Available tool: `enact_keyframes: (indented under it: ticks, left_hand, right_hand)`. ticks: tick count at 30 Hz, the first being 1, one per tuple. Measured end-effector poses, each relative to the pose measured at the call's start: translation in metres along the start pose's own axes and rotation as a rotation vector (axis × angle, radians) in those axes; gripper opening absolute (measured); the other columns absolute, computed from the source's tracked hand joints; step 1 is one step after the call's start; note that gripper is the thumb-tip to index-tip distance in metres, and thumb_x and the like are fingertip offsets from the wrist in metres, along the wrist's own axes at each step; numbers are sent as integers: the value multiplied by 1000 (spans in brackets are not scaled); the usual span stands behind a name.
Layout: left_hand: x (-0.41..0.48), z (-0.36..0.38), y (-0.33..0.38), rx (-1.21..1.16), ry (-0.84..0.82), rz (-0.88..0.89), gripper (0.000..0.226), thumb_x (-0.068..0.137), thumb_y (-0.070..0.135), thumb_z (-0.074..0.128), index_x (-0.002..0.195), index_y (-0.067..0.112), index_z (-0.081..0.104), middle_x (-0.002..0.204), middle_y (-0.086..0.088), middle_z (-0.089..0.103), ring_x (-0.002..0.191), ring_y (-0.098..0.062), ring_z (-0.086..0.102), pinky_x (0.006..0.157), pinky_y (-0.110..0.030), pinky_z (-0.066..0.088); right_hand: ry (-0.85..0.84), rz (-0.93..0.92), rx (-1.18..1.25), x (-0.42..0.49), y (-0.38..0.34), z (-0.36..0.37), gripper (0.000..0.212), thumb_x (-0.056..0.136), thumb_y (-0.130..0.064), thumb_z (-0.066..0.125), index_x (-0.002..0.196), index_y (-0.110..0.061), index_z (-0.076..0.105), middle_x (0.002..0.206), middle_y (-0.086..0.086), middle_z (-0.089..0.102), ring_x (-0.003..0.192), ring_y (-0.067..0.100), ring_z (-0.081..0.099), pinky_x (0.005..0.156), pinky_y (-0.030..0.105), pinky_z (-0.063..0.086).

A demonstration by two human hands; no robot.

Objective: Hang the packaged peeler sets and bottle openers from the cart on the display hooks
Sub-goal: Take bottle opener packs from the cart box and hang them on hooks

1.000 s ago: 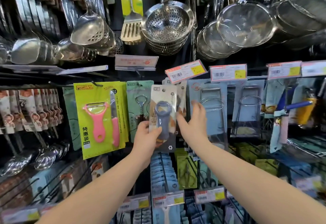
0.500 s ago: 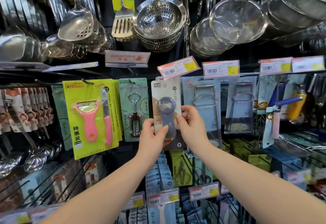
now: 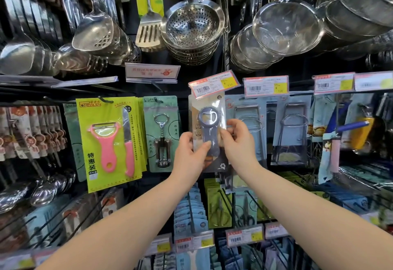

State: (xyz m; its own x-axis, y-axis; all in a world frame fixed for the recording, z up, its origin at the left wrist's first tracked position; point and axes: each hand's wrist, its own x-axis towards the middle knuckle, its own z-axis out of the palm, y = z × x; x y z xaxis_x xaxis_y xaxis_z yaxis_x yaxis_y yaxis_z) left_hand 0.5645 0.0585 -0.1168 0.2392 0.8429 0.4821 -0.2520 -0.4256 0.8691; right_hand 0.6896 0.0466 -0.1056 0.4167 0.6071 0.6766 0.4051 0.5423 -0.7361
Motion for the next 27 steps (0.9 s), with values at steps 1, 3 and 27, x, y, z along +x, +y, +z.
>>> enact_keyframes:
  ticks: [1,3,27]
  left_hand:
    - [-1,1,0,14,-2,8,15,90,11,58,98,16,47,85,-4,66,59,-3,66,47,-15,48]
    - [-3,2,-3,44,3,11,15,90,12,59,97,16,47,84,-3,66,57,-2,65,47,-14,48]
    - [45,-11,-15,453,144,-138,43,87,25,63,126,18,46,94,0,63,79,-16,64,56,-25,50]
  right_hand:
    - [2,-1,8,-1,1,-1,17,91,-14,54,98,-29,50,74,-6,56,70,7,55,62,17,42]
    - [-1,0,4,-3,3,-2,16,91,-15,55,98,-29,51,73,-5,57,71,9,56,64,17,43]
    - [-203,202,-353,42,23,10,34,92,-25,54,125,-17,50,89,-3,57,79,15,53,66,24,38]
